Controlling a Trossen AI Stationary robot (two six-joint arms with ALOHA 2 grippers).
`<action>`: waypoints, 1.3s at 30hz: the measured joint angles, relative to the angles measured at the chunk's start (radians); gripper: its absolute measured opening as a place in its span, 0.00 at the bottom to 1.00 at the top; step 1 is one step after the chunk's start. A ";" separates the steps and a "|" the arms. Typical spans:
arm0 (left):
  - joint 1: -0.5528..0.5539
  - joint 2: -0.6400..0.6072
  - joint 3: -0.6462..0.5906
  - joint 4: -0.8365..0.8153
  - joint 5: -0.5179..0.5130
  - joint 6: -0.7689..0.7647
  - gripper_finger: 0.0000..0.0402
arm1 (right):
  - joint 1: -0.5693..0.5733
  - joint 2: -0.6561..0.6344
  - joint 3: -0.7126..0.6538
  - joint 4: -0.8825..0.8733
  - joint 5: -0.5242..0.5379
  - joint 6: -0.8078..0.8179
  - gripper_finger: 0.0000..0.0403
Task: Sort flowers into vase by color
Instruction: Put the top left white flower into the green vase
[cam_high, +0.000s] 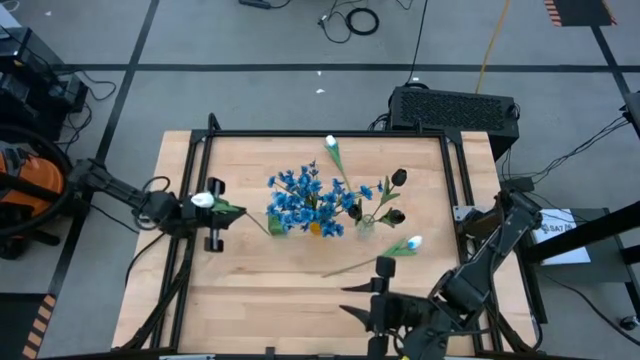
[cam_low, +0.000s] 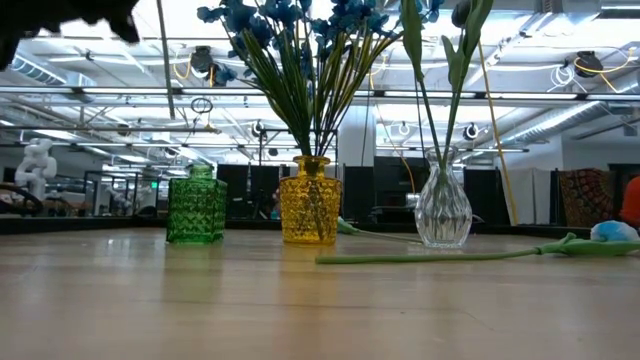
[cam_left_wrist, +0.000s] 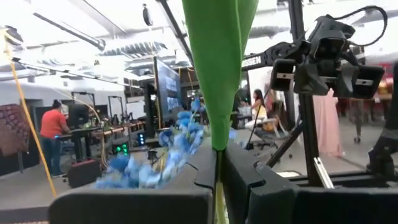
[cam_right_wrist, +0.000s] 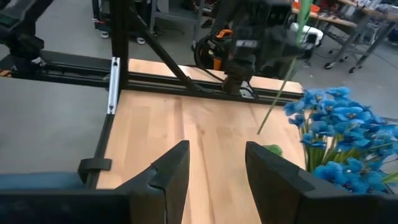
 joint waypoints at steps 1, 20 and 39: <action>0.000 0.000 -0.034 0.048 -0.006 -0.006 0.03 | -0.005 0.000 0.000 -0.001 0.002 -0.002 0.37; 0.022 0.004 -0.116 0.229 -0.095 0.066 0.03 | -0.033 0.000 0.000 -0.015 -0.008 -0.002 0.37; 0.243 0.106 0.032 -0.036 0.097 -0.047 0.03 | -0.034 0.000 0.000 -0.015 -0.008 -0.002 0.37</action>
